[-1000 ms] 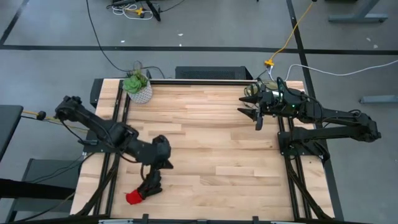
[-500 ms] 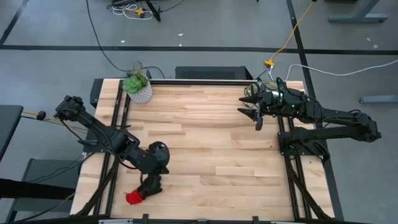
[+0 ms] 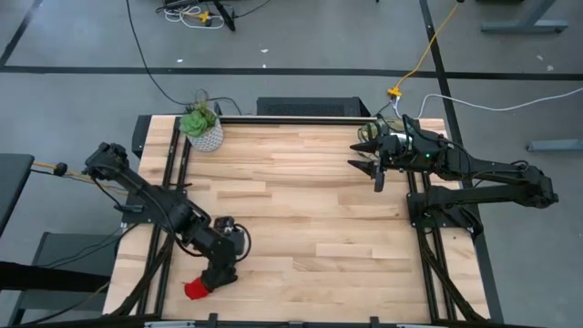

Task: Pick & Place Garden tools in Gardening bag
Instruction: Put the red gloves into the brown gardening bag

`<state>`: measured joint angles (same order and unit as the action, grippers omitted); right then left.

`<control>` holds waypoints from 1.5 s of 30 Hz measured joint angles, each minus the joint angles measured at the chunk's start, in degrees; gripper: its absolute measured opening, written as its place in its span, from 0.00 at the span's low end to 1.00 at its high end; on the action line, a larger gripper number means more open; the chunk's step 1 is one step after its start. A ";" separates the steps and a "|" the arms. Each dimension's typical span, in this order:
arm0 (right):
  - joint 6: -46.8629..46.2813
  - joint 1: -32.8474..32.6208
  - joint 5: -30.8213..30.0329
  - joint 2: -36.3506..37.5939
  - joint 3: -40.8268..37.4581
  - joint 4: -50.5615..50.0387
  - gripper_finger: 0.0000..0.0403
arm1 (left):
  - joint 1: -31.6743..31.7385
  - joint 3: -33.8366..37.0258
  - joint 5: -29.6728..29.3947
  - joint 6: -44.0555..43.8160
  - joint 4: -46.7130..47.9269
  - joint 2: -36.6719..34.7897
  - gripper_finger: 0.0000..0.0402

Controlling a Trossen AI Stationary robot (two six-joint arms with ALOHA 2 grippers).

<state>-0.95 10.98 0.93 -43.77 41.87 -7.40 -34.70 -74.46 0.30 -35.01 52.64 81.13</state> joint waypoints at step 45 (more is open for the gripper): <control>-0.08 0.02 -1.97 0.02 0.00 -0.92 0.54 | -7.45 0.00 -2.23 -7.91 4.93 11.62 0.70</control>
<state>-1.03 11.00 -1.04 -43.75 41.87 -8.32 -42.15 -74.46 -1.93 -42.92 57.57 92.75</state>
